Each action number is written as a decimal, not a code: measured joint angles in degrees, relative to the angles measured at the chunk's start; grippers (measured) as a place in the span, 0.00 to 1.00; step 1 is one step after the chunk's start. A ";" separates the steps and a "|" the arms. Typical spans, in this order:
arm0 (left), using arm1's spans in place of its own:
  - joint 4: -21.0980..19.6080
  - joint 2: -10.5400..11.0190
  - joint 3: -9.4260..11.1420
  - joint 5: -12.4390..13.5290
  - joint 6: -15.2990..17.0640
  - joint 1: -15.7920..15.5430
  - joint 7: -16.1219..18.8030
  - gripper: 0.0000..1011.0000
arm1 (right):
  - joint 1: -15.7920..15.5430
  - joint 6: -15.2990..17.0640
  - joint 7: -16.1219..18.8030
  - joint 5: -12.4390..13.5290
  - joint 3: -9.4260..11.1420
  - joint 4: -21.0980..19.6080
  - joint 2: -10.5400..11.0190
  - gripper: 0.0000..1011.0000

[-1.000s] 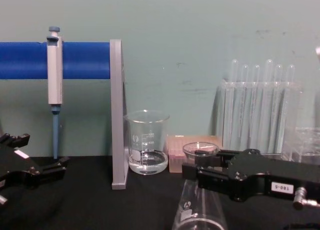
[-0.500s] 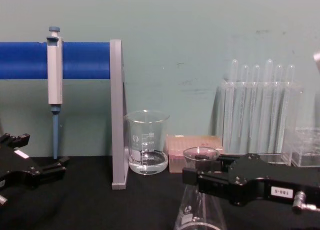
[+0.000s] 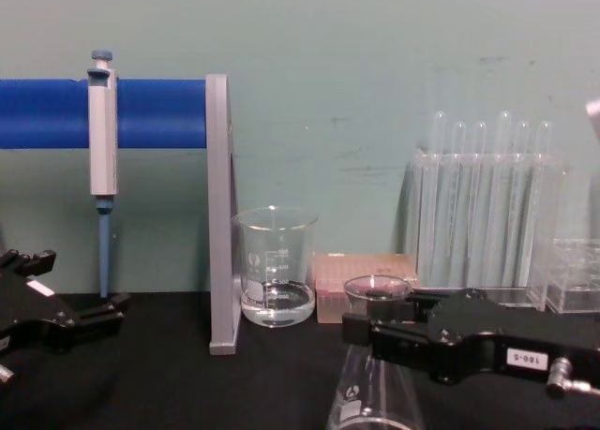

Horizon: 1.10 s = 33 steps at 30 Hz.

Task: Grasp the erlenmeyer flask with one hand, shake it three times, then place it back.

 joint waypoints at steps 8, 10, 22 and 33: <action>0.00 0.00 0.00 0.00 0.00 0.01 0.00 0.99 | -0.07 0.21 -0.18 0.07 0.10 0.02 -0.04 0.44; 0.00 0.00 0.00 0.00 0.00 0.00 0.00 0.99 | -0.07 0.21 -0.17 0.06 0.10 0.02 -0.04 0.44; 0.00 0.00 0.00 0.00 0.00 0.00 0.00 0.99 | -0.12 0.20 -0.18 -0.02 0.09 0.00 0.01 0.44; 0.00 0.00 0.00 0.00 0.00 0.00 0.00 0.99 | -0.13 0.20 -0.18 -0.05 0.09 0.00 0.04 0.45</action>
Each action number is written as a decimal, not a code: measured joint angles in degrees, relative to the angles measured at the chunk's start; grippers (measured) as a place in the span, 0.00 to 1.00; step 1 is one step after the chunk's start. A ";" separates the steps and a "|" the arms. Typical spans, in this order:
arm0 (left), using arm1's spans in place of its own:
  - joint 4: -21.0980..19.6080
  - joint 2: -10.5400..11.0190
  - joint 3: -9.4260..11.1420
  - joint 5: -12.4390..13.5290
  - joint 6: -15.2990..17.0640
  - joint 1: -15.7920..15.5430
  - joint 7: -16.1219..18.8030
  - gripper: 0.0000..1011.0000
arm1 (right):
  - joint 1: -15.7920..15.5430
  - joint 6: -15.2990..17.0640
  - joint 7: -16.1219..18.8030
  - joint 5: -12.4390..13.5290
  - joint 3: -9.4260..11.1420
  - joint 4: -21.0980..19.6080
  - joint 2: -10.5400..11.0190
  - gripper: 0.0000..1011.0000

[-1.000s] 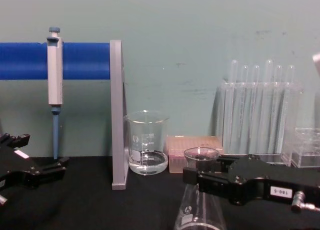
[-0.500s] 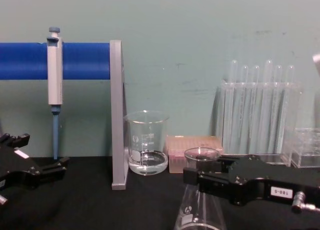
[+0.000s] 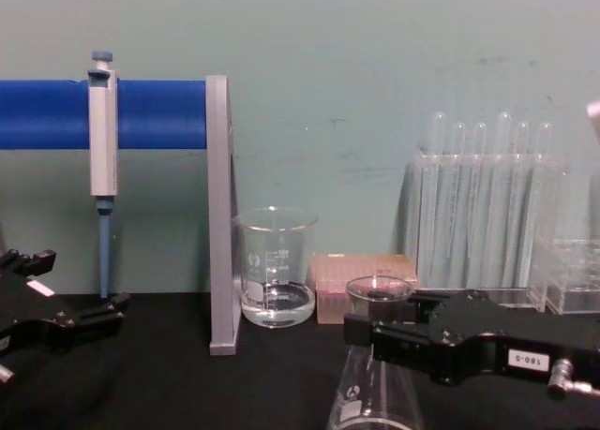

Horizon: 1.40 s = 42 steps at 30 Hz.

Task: Grasp the erlenmeyer flask with one hand, shake it three times, then place it back.

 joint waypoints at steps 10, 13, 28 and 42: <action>-0.01 0.00 0.00 0.00 0.00 0.00 0.00 0.99 | -0.03 0.18 -0.01 -0.23 -0.04 0.09 0.01 0.71; -0.01 0.00 0.00 0.00 0.00 0.00 0.00 0.99 | -0.03 0.15 -0.01 -0.21 -0.03 0.09 0.00 0.80; -0.01 0.00 0.00 0.00 0.00 0.00 0.00 0.99 | 0.00 0.05 0.01 -0.10 0.00 0.05 0.00 0.99; -0.01 0.00 0.00 0.00 0.00 0.00 0.00 0.99 | 0.00 0.00 0.01 -0.05 0.00 0.00 0.00 0.99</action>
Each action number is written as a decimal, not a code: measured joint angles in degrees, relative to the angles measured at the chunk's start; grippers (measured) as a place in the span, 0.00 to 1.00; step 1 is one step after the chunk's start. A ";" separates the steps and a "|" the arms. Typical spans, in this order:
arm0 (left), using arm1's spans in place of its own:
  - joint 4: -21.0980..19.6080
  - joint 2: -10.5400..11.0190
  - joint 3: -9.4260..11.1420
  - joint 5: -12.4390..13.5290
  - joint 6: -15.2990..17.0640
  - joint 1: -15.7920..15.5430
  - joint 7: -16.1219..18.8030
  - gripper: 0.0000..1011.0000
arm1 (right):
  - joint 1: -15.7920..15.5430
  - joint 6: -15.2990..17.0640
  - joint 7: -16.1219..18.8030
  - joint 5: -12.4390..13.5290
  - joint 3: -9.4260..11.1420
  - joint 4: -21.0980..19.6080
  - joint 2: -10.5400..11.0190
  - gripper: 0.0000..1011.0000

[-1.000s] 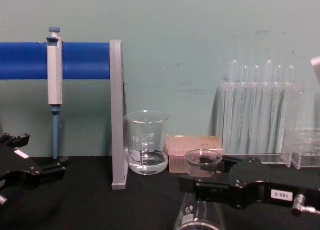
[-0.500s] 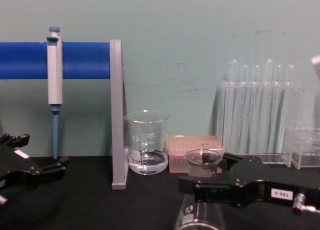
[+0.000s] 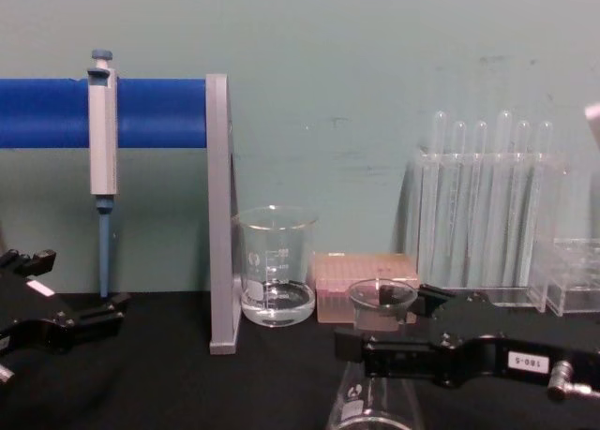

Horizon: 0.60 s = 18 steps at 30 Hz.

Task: Grasp the erlenmeyer flask with one hand, shake it three times, then place it back.

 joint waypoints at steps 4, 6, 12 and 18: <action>0.00 0.00 0.00 0.00 0.00 0.00 0.00 0.99 | 0.00 0.00 0.00 0.00 0.00 0.00 0.00 0.99; 0.00 0.00 0.00 0.00 0.00 0.00 0.00 0.99 | 0.04 0.03 0.15 0.01 -0.05 -0.04 0.03 0.99; 0.00 0.00 0.00 0.00 0.00 0.00 0.00 0.99 | 0.01 0.20 0.54 0.42 -0.08 -0.28 0.32 0.99; 0.00 0.00 0.00 0.00 0.00 0.00 0.00 0.99 | -0.67 0.36 0.65 0.79 0.14 -1.26 1.10 0.99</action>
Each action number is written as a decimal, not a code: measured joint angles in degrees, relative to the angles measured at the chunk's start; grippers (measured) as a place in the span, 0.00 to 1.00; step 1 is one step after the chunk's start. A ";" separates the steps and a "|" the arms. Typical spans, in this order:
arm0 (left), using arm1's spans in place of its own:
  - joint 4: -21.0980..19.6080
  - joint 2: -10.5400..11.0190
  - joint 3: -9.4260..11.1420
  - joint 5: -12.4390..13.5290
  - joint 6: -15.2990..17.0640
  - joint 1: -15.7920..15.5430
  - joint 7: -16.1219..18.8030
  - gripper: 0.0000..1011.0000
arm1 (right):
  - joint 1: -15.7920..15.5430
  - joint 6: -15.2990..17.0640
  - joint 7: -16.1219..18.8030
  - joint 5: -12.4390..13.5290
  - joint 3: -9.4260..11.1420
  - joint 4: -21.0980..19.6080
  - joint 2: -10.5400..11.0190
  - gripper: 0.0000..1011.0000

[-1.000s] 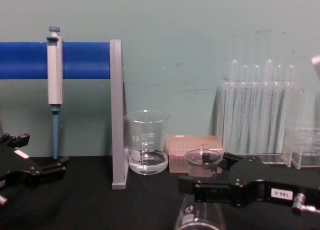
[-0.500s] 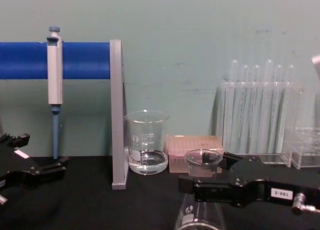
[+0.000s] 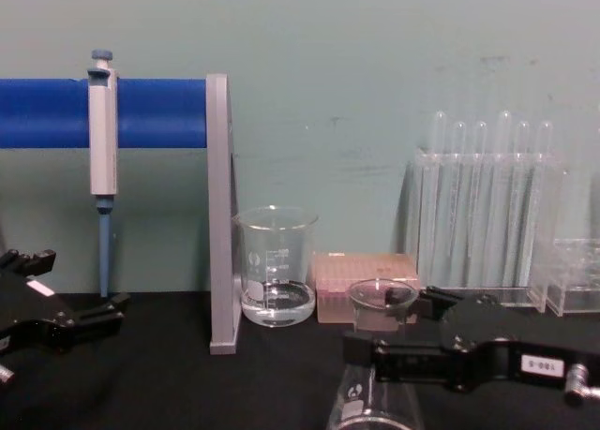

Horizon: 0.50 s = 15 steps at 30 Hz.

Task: Grasp the erlenmeyer flask with one hand, shake it three times, then place it back.

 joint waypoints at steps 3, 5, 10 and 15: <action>0.00 0.00 0.00 0.00 0.00 0.00 0.00 0.99 | -0.74 0.10 -0.02 0.28 0.27 -0.74 0.69 0.99; 0.00 0.00 0.00 0.00 0.00 0.00 0.00 0.99 | -1.36 0.21 -0.14 0.51 0.52 -1.37 1.30 0.99; 0.00 0.00 0.00 0.00 0.00 0.00 0.00 0.99 | -3.20 0.58 -0.67 1.13 1.40 -3.63 3.18 0.99; 0.00 0.00 0.00 0.00 0.00 0.00 0.00 0.99 | -5.24 0.97 -1.35 1.85 2.54 -5.66 5.08 0.99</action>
